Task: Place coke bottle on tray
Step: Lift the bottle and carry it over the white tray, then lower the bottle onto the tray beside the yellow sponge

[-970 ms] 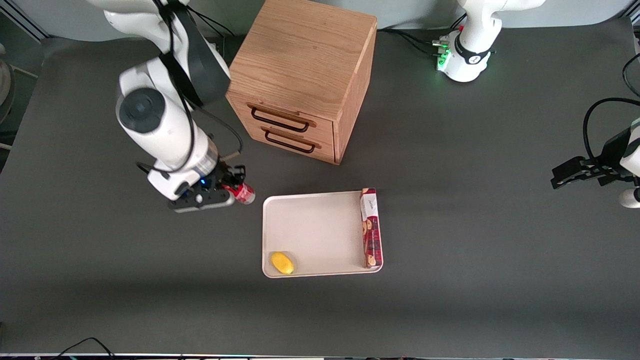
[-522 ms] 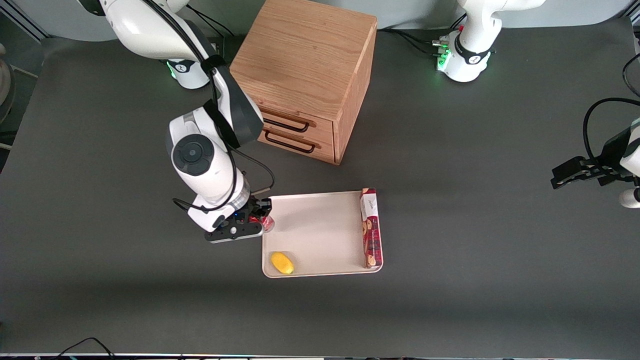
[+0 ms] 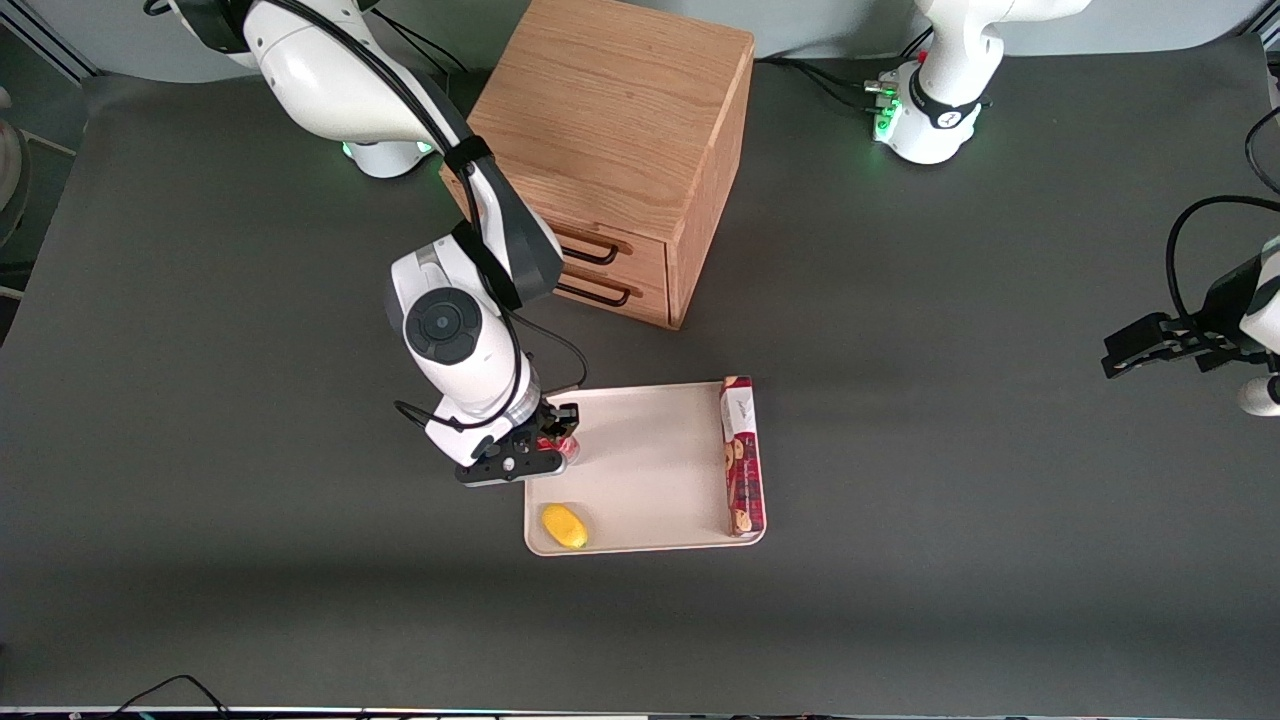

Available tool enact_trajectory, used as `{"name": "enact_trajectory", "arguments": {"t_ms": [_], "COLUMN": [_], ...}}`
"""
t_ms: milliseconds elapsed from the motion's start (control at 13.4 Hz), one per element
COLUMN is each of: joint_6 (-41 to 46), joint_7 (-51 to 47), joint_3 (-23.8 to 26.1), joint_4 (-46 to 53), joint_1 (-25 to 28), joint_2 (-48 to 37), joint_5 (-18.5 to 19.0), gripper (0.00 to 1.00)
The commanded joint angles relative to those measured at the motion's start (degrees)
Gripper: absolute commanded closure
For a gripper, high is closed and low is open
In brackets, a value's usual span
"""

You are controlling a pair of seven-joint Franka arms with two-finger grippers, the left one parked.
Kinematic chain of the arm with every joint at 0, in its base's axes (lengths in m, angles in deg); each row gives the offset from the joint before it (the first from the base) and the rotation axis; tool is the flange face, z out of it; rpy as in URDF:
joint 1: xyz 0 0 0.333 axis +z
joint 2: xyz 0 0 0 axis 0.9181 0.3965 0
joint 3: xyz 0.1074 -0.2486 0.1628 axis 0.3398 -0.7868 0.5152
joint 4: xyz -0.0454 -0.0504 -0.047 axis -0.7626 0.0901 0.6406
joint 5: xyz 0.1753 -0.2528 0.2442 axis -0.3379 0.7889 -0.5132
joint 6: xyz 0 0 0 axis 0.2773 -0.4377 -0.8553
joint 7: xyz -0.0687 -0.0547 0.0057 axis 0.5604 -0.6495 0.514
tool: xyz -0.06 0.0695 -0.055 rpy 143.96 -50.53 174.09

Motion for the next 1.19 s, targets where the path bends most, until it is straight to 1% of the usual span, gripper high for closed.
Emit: {"name": "enact_trajectory", "arguments": {"t_ms": [0, 149, 373, 448, 522, 597, 672, 746, 1119], "joint_6": [-0.14, -0.23, -1.11, -1.28, -1.37, -1.37, -1.37, -1.37, -1.37], "joint_7": [0.59, 1.65, 1.48, 1.39, 1.31, 1.22, 0.96, 0.95, 0.87], "joint_3": [-0.46, -0.73, -0.73, -0.81, -0.9, -0.9, -0.9, -0.9, -0.9], "joint_4": [1.27, 1.26, 1.26, 1.26, 1.26, 1.26, 1.26, 1.26, 1.26], "joint_1": [-0.38, -0.65, -0.65, -0.65, -0.74, -1.0, -1.0, -1.09, -1.09], "joint_2": [0.58, 1.02, 1.81, 2.07, 2.25, 2.25, 2.25, 2.25, 2.25], "joint_5": [-0.62, 0.17, 0.17, 0.17, 0.17, 0.08, 0.0, 0.0, 0.0], "gripper": [1.0, 1.0, 1.0, 0.91, 0.51, 0.38, 0.16, 0.0, 0.0]}}
